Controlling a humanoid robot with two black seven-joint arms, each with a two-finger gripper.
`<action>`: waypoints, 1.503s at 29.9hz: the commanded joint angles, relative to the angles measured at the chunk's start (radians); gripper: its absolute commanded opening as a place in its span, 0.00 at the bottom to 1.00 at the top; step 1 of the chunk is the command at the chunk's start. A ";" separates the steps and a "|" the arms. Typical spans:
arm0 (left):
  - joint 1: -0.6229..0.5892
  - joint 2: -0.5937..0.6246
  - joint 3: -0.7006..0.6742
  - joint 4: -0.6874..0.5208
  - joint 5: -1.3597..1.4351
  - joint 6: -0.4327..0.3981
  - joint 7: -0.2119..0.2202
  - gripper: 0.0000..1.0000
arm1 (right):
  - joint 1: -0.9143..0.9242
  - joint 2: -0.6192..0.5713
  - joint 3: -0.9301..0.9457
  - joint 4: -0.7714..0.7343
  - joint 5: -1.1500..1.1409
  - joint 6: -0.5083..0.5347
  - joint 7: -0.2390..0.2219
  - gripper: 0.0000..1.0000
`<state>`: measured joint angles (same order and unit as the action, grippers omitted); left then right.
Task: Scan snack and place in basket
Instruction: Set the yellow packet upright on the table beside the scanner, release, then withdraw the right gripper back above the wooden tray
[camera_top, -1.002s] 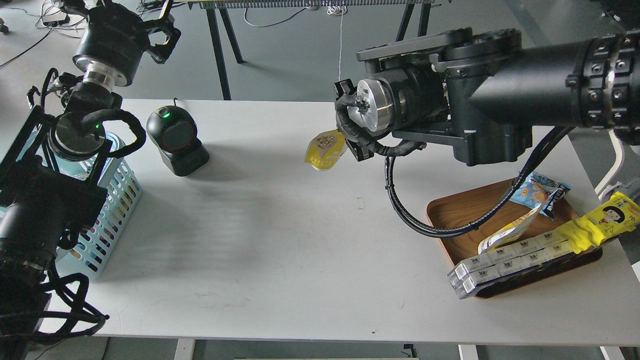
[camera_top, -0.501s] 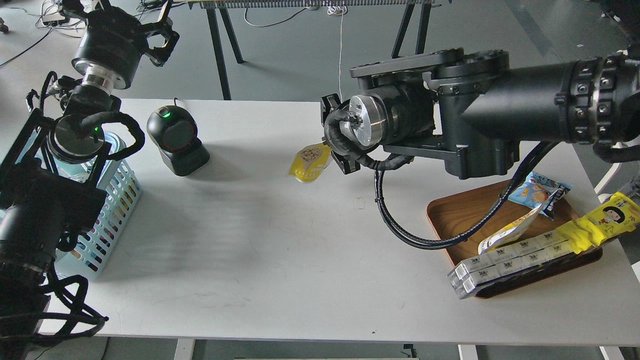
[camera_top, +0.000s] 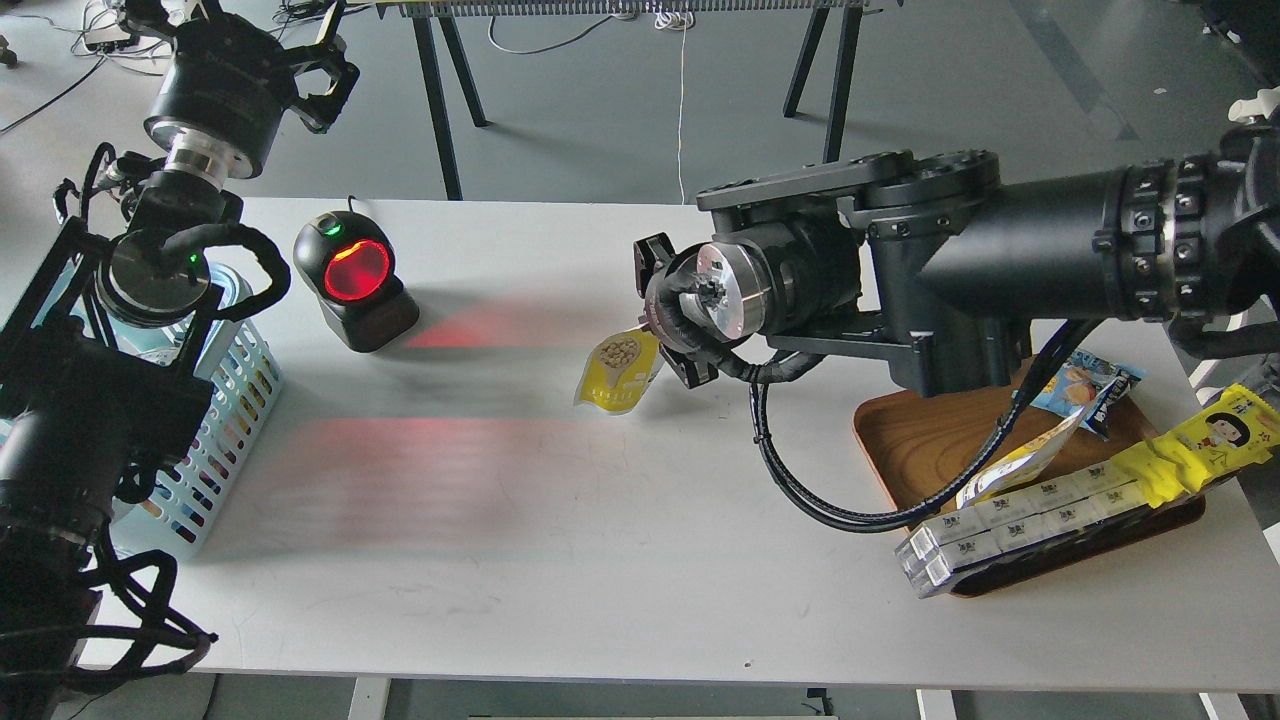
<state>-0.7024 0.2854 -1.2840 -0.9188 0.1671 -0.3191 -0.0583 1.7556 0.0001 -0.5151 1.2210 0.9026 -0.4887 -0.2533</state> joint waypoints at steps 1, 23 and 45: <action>0.001 0.000 0.000 0.000 0.000 0.000 0.000 1.00 | -0.001 0.000 0.000 -0.001 -0.005 0.000 0.000 0.08; 0.018 0.029 0.000 0.001 -0.011 0.005 0.005 1.00 | 0.128 0.000 0.023 0.000 -0.067 0.000 0.031 0.93; -0.017 0.307 0.150 -0.078 0.055 0.051 0.023 1.00 | -0.295 -0.664 0.708 0.110 -0.329 0.094 0.043 0.93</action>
<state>-0.7191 0.5195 -1.1743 -0.9476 0.2112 -0.2836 -0.0382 1.6214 -0.5475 0.0283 1.3381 0.6079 -0.4663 -0.2136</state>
